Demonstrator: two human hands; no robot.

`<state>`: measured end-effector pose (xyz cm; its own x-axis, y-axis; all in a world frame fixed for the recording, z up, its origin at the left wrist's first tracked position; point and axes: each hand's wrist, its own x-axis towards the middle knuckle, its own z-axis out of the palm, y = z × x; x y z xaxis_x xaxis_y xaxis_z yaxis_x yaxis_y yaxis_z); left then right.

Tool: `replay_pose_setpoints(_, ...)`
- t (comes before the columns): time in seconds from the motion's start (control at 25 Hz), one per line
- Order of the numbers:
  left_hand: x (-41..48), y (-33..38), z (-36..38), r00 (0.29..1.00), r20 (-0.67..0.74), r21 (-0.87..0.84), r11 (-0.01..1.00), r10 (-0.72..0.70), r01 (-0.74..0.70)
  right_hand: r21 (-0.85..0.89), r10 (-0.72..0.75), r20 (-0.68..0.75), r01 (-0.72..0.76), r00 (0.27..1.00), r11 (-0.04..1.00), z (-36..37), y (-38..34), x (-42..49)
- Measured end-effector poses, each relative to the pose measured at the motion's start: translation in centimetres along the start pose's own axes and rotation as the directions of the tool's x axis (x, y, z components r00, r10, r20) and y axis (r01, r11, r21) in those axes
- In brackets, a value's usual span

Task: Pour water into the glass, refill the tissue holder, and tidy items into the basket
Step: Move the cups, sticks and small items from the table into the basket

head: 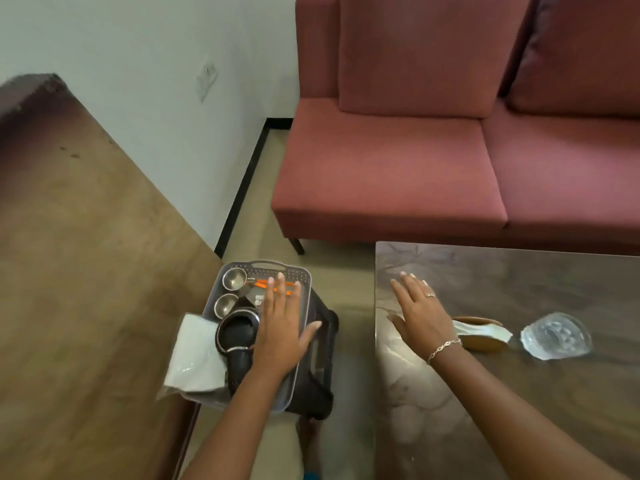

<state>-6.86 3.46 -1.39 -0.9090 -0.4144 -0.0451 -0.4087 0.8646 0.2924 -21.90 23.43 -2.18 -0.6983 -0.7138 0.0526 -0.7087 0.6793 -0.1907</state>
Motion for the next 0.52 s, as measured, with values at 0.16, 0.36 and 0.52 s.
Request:
replay_pose_setpoints(0.16,-3.0,6.4,0.8,0.99,0.117,0.045,0.996,-0.079,0.074,0.009,0.016,-0.005,-0.016,1.0,1.0,-2.5,2.7,-2.7)
replay_pose_setpoints(0.36,-5.3,10.7,1.1,0.985,0.155,0.156,0.986,-0.081,0.057,0.035,0.023,0.023,-0.024,0.999,0.999,-3.6,5.4,-4.8)
replay_pose_setpoints(0.52,-6.4,12.9,0.4,0.997,0.073,0.241,0.97,-0.039,0.02,0.067,0.063,0.027,-0.065,0.998,0.996,-4.3,7.3,-6.5)
